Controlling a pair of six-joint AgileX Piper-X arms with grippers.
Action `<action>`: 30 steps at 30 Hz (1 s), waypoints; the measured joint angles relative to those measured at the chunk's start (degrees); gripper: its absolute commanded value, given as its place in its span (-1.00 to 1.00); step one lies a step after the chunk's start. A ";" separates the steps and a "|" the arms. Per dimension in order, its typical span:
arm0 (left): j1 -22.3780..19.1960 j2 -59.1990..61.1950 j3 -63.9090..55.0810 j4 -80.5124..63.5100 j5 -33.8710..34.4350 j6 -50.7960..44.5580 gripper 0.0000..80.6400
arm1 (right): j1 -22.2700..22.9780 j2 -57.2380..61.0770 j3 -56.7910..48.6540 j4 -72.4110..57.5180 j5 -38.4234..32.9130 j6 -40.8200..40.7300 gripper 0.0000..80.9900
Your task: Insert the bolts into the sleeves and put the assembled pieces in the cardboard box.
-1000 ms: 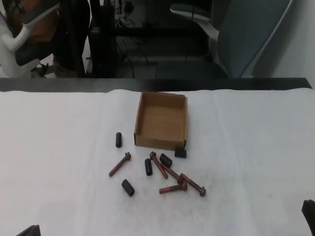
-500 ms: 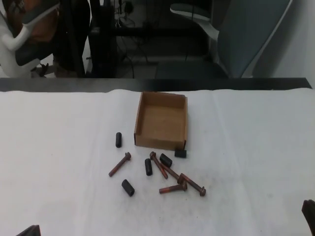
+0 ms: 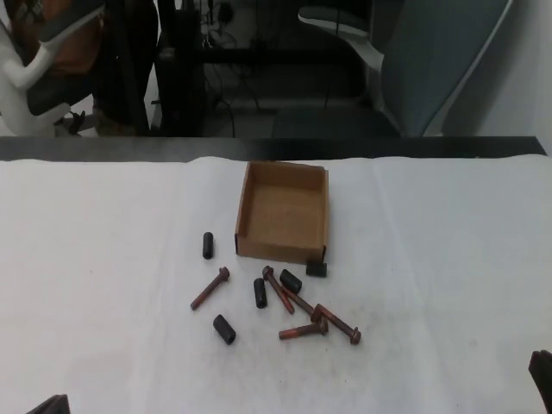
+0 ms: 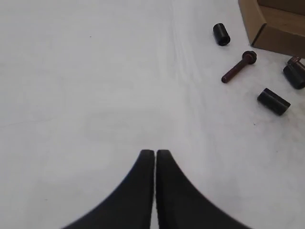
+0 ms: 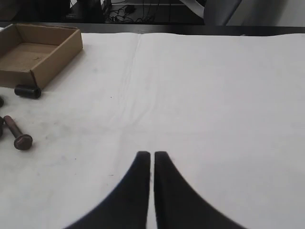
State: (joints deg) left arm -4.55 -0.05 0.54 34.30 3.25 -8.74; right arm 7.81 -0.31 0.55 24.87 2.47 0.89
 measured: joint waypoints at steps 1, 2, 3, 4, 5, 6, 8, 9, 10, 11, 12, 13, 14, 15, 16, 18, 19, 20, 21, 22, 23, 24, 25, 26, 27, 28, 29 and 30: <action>0.61 0.00 0.00 0.00 0.00 0.00 -0.95 | 0.00 0.00 0.00 0.00 0.00 0.00 -0.91; 1.33 0.00 0.00 0.00 0.00 0.00 -0.95 | 0.00 0.00 0.00 0.00 0.00 0.00 -0.91; 1.88 0.00 0.00 0.00 0.00 0.00 -0.95 | 0.00 0.00 0.00 0.00 0.00 0.00 -0.91; 2.48 0.00 0.00 0.00 0.00 0.00 -0.95 | 0.00 0.00 0.00 0.00 0.00 0.00 -0.91; 2.92 0.00 0.00 0.00 0.00 0.00 -0.95 | 0.00 0.00 0.00 0.00 0.00 0.00 -0.91; 3.17 0.00 0.00 0.00 0.00 0.00 -0.95 | 0.00 0.00 0.00 0.00 0.00 0.00 -0.91; 3.23 0.00 0.00 0.00 0.00 0.00 -0.95 | 0.00 0.00 0.00 0.00 0.00 0.00 -0.91; 3.23 0.00 0.00 0.00 0.00 0.00 -0.95 | 0.00 0.00 0.00 0.00 0.00 0.00 -0.91; 3.23 0.00 0.00 0.00 0.00 0.00 -0.95 | 0.00 0.00 0.00 0.00 0.00 0.00 -0.91; 3.23 0.00 0.00 0.00 0.00 0.00 -0.95 | 0.00 0.00 0.00 0.00 0.00 0.00 -0.91; 3.23 0.00 0.00 0.00 0.00 0.00 -0.95 | 0.00 0.00 0.00 0.00 0.00 0.00 -0.91; 3.23 0.00 0.00 0.00 0.00 0.00 -0.95 | 0.00 0.00 0.00 0.00 0.00 0.00 -0.91; 3.23 0.00 0.00 0.00 0.00 0.00 -0.95 | 0.00 0.00 0.00 0.00 0.17 0.00 -0.91; 3.23 0.00 0.00 0.00 0.00 0.00 -0.95 | 0.00 0.00 0.00 0.00 0.34 0.00 -0.91; 3.23 0.00 0.00 0.00 0.00 0.00 -0.95 | 0.00 0.00 0.00 0.00 0.60 0.00 -0.91; 3.23 0.00 0.00 0.00 0.00 0.00 -0.95 | 0.00 0.00 0.00 -0.19 0.80 0.00 -0.91; 3.23 0.00 0.00 0.00 0.00 0.00 -0.95 | 0.00 0.00 0.00 -0.87 0.79 0.00 -0.91; 3.23 0.00 0.00 0.00 0.00 0.00 -0.95 | 0.00 0.00 0.00 -1.35 0.79 0.17 -0.91; 3.23 0.00 0.00 0.00 0.00 0.00 -0.95 | 0.00 0.00 0.00 -2.42 0.68 0.84 -0.91; 3.23 0.00 0.00 0.00 -0.41 0.17 -0.95 | 0.00 0.00 0.00 -3.20 0.46 1.62 -0.91; 3.23 0.00 0.00 0.00 -1.45 0.64 -0.95 | 0.00 0.00 0.00 -4.23 0.05 3.31 -0.91; 3.23 0.00 0.00 -0.36 -2.64 1.76 -0.95 | 0.00 0.00 0.00 -4.83 -0.31 4.83 -0.91; 3.23 0.00 0.00 -0.64 -3.63 3.21 -0.95 | 0.00 0.00 0.00 -5.35 -0.83 6.98 -0.91; 3.23 0.00 0.00 -1.07 -4.58 4.26 -0.95 | 0.00 0.00 0.00 -5.78 -1.32 9.12 -0.91; 3.23 0.00 0.00 -1.56 -5.15 5.01 -0.95 | 0.00 0.00 0.00 -6.09 -1.73 10.73 -0.91; 3.23 0.00 0.00 -2.03 -5.50 5.41 -0.95 | 0.00 0.00 0.00 -6.18 -1.87 12.12 -0.91; 3.23 0.00 0.00 -2.60 -5.70 5.74 -0.95 | 0.00 0.00 0.00 -6.31 -2.47 13.85 -0.91; 3.23 0.00 0.00 -3.28 -5.93 6.00 -0.95 | 0.00 0.00 0.00 -6.27 -2.47 14.72 -0.91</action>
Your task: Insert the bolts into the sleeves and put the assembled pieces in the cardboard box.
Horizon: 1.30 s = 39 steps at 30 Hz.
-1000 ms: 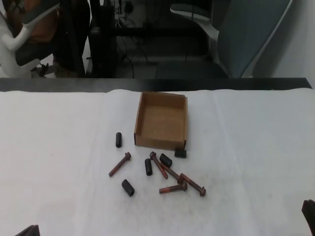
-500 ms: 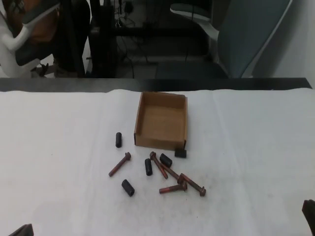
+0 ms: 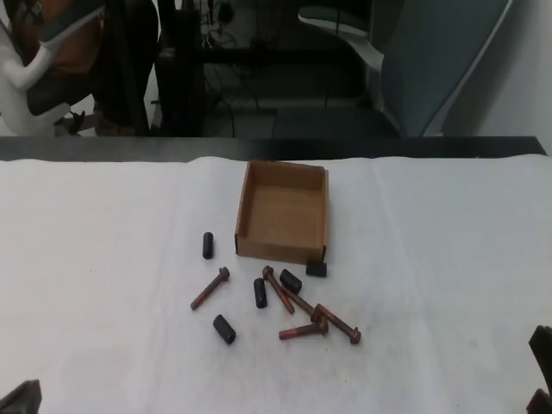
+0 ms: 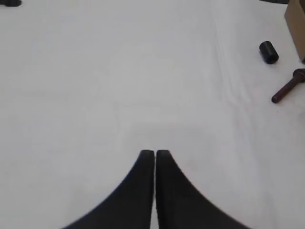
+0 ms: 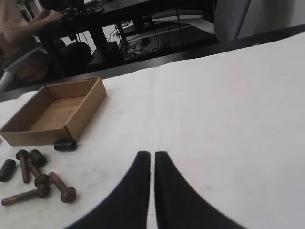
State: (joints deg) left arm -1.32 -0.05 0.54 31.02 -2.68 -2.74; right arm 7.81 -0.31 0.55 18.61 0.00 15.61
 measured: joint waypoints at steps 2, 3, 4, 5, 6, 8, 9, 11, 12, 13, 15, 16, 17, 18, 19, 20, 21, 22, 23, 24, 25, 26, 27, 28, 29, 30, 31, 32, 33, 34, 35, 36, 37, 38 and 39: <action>0.00 0.00 0.00 -1.13 -0.15 0.23 -0.95 | 0.00 0.00 0.00 -0.10 0.00 1.31 -0.91; 0.00 0.00 0.00 -2.61 -0.15 0.24 -0.95 | 0.00 0.00 0.00 -0.10 0.00 1.48 -0.91; 0.00 0.00 0.00 -3.59 -0.15 0.24 -0.95 | 0.00 0.00 0.00 -0.10 0.00 1.61 -0.91; 0.00 0.00 0.00 -5.34 -0.15 0.24 -0.95 | 0.00 0.00 0.00 -0.10 0.00 1.62 -0.91; 0.00 0.00 0.00 -5.60 -0.15 0.24 -0.95 | 0.00 0.00 0.00 0.03 0.00 1.60 -0.91; 0.00 0.00 0.00 -9.51 -0.15 -0.10 -0.95 | 0.00 0.00 0.00 0.05 0.00 1.76 -0.91; 0.00 0.00 0.00 -10.53 -0.15 -1.34 -0.95 | 0.00 0.00 0.00 0.05 0.00 1.86 -0.91; 0.00 0.00 0.00 -11.58 -0.15 -4.61 -0.95 | 0.00 0.00 0.00 0.22 0.00 1.87 -0.91; 0.00 0.00 0.00 -11.82 -0.15 -7.84 -0.95 | 0.00 0.00 0.00 0.22 0.00 1.99 -0.91; 0.00 0.00 0.00 -11.98 -0.15 -11.09 -0.95 | 0.00 0.00 0.00 0.22 0.00 2.01 -0.91; 0.00 0.00 0.00 -11.99 0.24 -16.81 -0.95 | 0.00 0.00 0.00 0.22 0.00 2.01 -0.91; 0.00 0.00 0.00 -12.10 0.38 -18.26 -0.95 | 0.00 0.00 0.00 0.22 0.00 2.01 -0.91; 0.00 0.00 0.00 -12.14 0.51 -19.40 -0.95 | 0.00 0.00 0.00 0.22 0.00 2.01 -0.91; 0.00 0.00 0.00 -12.16 1.01 -20.95 -0.95 | 0.00 0.00 0.00 0.22 -0.51 2.01 -0.91; 0.00 0.00 0.00 -12.13 1.47 -21.83 -0.95 | 0.00 0.00 0.00 0.70 -2.35 2.01 -0.91; 0.00 0.00 0.00 -12.13 2.07 -22.59 -0.95 | 0.00 0.00 0.00 1.31 -2.98 1.63 -0.91; 0.00 0.00 0.00 -12.13 6.90 -25.69 -0.95 | 0.00 0.00 0.00 1.95 -3.00 0.41 -0.91; 0.00 0.00 0.00 -12.13 7.37 -25.96 -0.95 | 0.00 0.00 0.00 2.15 -3.00 -0.59 -0.91; 0.00 0.00 0.00 -12.13 7.62 -26.05 -0.95 | 0.00 0.00 0.00 2.39 -3.00 -1.23 -0.91; 0.00 0.00 0.00 -12.24 7.68 -26.11 -0.95 | 0.00 0.00 0.00 2.48 -3.00 -1.63 -0.91; 0.00 0.00 0.00 -12.20 7.64 -26.31 -0.95 | 0.00 0.00 0.00 2.58 -3.00 -1.87 -0.91; 0.00 0.00 0.00 -12.20 7.64 -26.42 -0.95 | 0.00 0.00 0.00 2.55 -3.00 -2.04 -0.91; 0.00 0.00 0.00 -12.20 7.75 -26.41 -0.95 | 0.00 0.00 0.00 2.66 -3.00 -2.16 -0.91; 0.00 0.00 0.00 -12.20 7.78 -26.41 -0.95 | 0.00 0.00 0.00 2.62 -3.00 -2.28 -0.91; 0.00 0.00 0.00 -12.20 7.92 -26.41 -0.95 | 0.00 0.00 0.00 2.73 -3.00 -2.31 -0.91; 0.00 0.00 0.00 -12.20 8.00 -26.41 -0.95 | 0.00 0.00 0.00 2.78 -3.00 -2.27 -0.91; 0.00 0.00 0.00 -12.20 8.14 -26.57 -0.95 | 0.00 0.00 0.00 2.77 -3.00 -2.27 -0.91; 0.00 0.00 0.00 -12.10 8.17 -26.54 -0.95 | 0.00 0.00 0.00 2.77 -3.00 -2.27 -0.91; 0.00 0.00 0.00 -11.93 8.14 -26.54 -0.95 | 0.00 0.00 0.00 2.77 -3.00 -2.27 -0.91; 0.00 0.00 0.00 -11.73 8.14 -26.54 -0.95 | 0.00 0.00 0.00 2.77 -3.14 -2.27 -0.91; 0.00 0.00 0.00 -11.55 8.14 -26.54 -0.95 | 0.00 0.00 0.00 2.77 -3.23 -2.27 -0.91; 0.00 0.00 0.00 -11.51 8.14 -26.54 -0.95 | 0.00 0.00 0.00 2.89 -3.46 -2.27 -0.91; 0.00 0.00 0.00 -11.51 8.14 -26.54 -0.95 | 0.00 0.00 0.00 3.13 -3.91 -2.27 -0.91; 0.00 0.00 0.00 -11.51 8.33 -26.54 -0.95 | 0.00 0.00 0.00 3.58 -4.36 -2.27 -0.91; 0.00 0.00 0.00 -11.51 9.14 -26.34 -0.95 | 0.00 0.00 0.00 4.07 -4.85 -2.27 -0.91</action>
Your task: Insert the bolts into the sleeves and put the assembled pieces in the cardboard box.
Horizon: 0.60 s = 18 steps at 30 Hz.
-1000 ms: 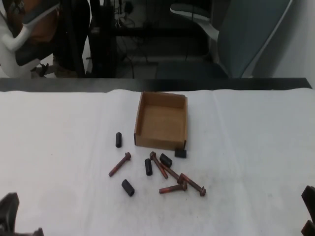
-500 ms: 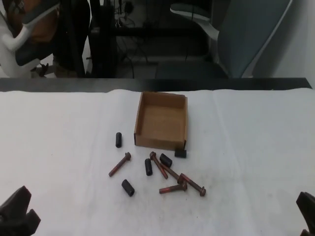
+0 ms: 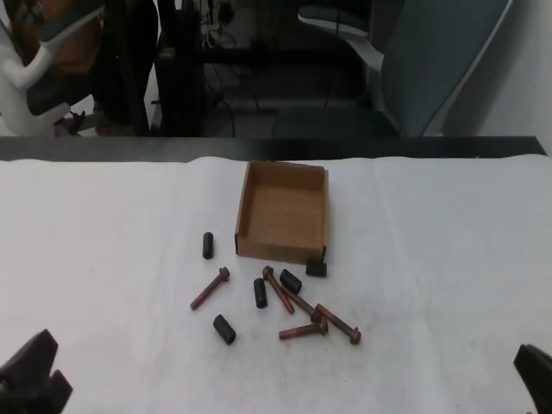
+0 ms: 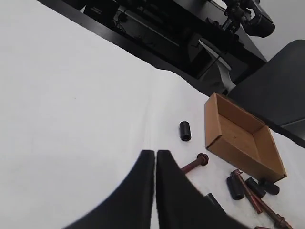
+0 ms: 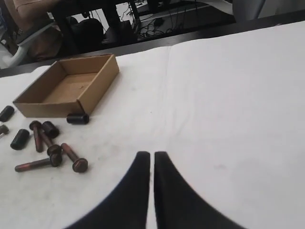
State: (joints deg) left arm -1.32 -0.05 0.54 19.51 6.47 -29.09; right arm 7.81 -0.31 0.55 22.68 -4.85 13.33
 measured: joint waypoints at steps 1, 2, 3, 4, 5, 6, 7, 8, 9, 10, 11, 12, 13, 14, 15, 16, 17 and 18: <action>0.00 0.00 0.00 0.12 0.77 0.39 -0.95 | 0.00 0.00 0.00 0.63 -0.84 0.00 -0.91; 0.00 0.00 0.00 0.29 3.00 3.22 -0.95 | 0.00 0.00 0.00 1.32 -1.74 0.00 -0.91; 0.00 0.00 0.00 0.77 4.44 6.03 -0.95 | 0.00 0.00 0.00 2.00 -2.69 0.00 -0.91; 0.00 0.00 0.00 1.55 5.32 8.50 -0.95 | 0.00 0.00 0.00 2.42 -3.47 0.00 -0.91; 0.00 0.00 0.00 2.53 6.02 10.91 -0.95 | 0.00 0.00 0.00 2.63 -3.94 0.00 -0.91; 0.00 0.00 0.00 3.25 6.58 12.46 -0.95 | 0.00 0.00 0.00 2.92 -6.11 0.00 -0.91; 0.00 0.00 0.12 3.24 7.12 13.09 -0.95 | 0.00 0.00 0.00 2.47 -7.22 0.00 -0.91; 0.00 0.00 0.13 2.38 7.92 13.13 -0.95 | 0.00 0.00 0.00 1.32 -8.38 0.00 -0.91; 0.00 0.00 0.28 0.95 8.53 13.10 -0.95 | 0.00 0.00 0.00 -0.44 -9.10 0.14 -0.91; 0.00 0.00 0.36 -1.60 9.12 13.10 -0.95 | 0.00 0.00 0.00 -2.91 -9.54 0.44 -0.91; 0.00 0.00 0.42 -4.89 9.64 13.22 -0.95 | 0.00 0.00 0.00 -5.05 -9.83 0.82 -0.91; 0.00 0.00 0.39 -8.78 9.94 13.31 -0.95 | 0.00 0.00 0.00 -7.84 -10.04 1.52 -0.91; 0.00 0.00 0.39 -12.79 10.04 13.26 -0.95 | 0.00 0.00 0.00 -9.42 -10.13 2.05 -0.91; 0.00 0.00 0.39 -16.60 10.20 13.36 -0.96 | 0.00 0.00 0.00 -13.04 -10.13 3.18 -0.91; 0.00 0.00 0.29 -19.51 10.39 13.35 -0.99 | 0.00 0.00 0.00 -15.01 -10.13 4.05 -0.91; 0.00 -0.11 0.22 -21.35 10.40 13.53 -0.90 | 0.00 0.00 -0.13 -16.01 -10.13 4.45 -0.91; 0.00 -0.11 0.00 -22.31 10.50 13.82 -0.78 | 0.00 0.23 -0.51 -16.46 -10.13 4.80 -0.91; 0.00 -0.11 -0.47 -22.45 10.75 13.96 -0.67 | 0.00 0.80 -1.34 -16.77 -10.13 4.88 -0.84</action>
State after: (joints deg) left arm -1.32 -0.17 0.07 -2.95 17.22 -15.13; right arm 7.81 0.49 -0.79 5.91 -14.98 18.21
